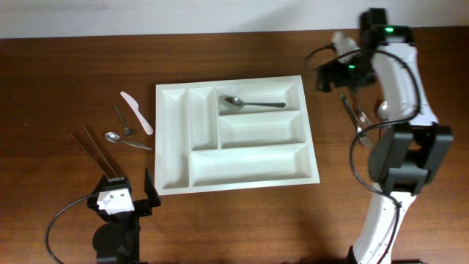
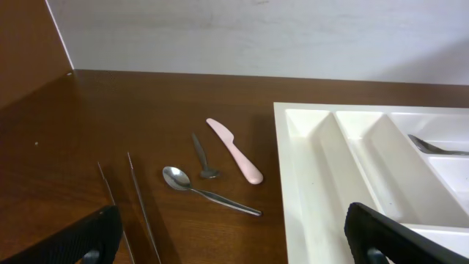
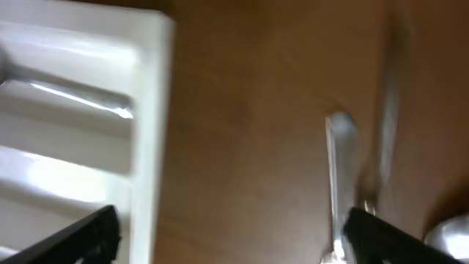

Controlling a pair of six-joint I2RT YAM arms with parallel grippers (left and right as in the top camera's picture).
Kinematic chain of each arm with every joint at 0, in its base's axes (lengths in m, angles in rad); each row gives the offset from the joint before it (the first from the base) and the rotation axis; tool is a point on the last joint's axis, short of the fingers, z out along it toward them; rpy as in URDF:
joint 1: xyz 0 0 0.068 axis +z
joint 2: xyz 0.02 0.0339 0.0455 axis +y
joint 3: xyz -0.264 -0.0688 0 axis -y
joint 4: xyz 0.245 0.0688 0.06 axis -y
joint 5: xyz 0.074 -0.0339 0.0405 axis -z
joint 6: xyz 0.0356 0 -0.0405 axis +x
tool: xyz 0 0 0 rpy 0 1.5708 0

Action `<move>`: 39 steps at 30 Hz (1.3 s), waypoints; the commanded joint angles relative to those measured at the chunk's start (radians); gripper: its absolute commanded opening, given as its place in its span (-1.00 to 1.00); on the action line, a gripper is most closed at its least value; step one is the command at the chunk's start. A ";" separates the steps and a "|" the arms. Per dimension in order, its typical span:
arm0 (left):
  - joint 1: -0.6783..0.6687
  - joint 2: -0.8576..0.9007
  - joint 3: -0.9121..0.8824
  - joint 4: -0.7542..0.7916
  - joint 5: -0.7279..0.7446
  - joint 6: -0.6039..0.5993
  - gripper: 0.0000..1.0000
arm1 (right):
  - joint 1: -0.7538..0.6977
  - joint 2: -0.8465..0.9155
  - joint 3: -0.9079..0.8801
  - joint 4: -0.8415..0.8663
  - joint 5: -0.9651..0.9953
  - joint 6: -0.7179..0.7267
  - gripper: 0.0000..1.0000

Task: Pack container
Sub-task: 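Return the right gripper and grasp the second steel spoon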

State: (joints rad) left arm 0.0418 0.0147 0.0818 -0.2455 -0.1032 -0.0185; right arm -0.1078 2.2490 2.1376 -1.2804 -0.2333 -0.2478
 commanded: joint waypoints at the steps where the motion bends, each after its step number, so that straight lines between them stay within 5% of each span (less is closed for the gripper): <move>1: 0.007 -0.010 -0.006 0.003 0.013 0.015 0.98 | -0.095 -0.015 0.009 -0.041 0.024 0.095 0.83; 11: 0.007 -0.010 -0.006 0.003 0.013 0.016 0.98 | -0.241 -0.015 -0.022 -0.111 0.318 0.221 0.77; 39: 0.007 -0.010 -0.006 0.003 0.013 0.016 0.98 | -0.293 -0.015 -0.381 0.246 0.244 0.148 0.58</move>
State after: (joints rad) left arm 0.0418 0.0147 0.0818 -0.2455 -0.1032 -0.0185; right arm -0.3943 2.2490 1.7645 -1.0603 0.0284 -0.0906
